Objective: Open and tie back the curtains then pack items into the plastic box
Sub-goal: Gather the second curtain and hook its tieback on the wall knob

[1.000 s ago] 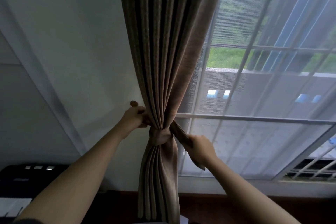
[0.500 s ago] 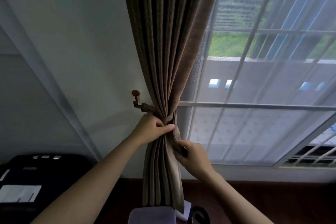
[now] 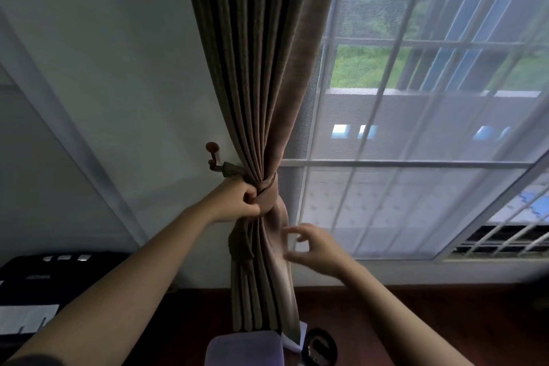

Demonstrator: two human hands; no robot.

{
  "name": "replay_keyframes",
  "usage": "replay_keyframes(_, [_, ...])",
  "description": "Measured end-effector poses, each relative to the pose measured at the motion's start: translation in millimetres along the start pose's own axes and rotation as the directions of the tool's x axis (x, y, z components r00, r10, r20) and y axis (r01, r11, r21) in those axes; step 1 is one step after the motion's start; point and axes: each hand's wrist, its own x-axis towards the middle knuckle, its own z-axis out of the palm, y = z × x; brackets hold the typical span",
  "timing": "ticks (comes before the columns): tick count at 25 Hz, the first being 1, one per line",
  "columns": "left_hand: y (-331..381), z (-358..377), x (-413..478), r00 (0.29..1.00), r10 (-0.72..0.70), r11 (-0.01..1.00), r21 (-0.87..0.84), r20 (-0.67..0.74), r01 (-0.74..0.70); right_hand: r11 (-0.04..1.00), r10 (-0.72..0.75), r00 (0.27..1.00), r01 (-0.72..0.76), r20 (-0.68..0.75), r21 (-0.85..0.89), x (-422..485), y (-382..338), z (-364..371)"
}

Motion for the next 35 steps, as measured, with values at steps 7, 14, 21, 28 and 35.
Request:
replay_keyframes(7, [-20.9,-30.3,-2.0,0.989,0.035,0.999,-0.001,0.147,-0.035,0.985,0.045,0.993,-0.026,-0.108,0.171,28.9,-9.5,-14.5])
replay_keyframes(14, [-43.7,-30.3,2.0,0.996,0.078,0.993,0.085,0.042,-0.081,0.979,0.034,0.985,0.001,-0.168,0.204,56.2,-18.7,-2.0])
replay_keyframes(21, [-89.2,-35.6,8.7,0.993,0.027,0.978,0.211,-0.113,-0.003,0.974,0.019,0.969,0.038,-0.245,0.225,90.8,-30.4,-1.4])
replay_keyframes(28, [-116.9,-44.6,-1.0,0.959,-0.151,0.96,-0.266,-0.24,0.085,0.953,0.019,0.951,0.076,-0.31,0.292,104.5,-28.0,5.2])
replay_keyframes(35, [-76.0,-17.7,19.4,0.705,-0.574,0.614,-0.788,-0.416,0.035,0.946,-0.023,0.944,0.127,-0.33,0.297,109.4,-33.0,0.6])
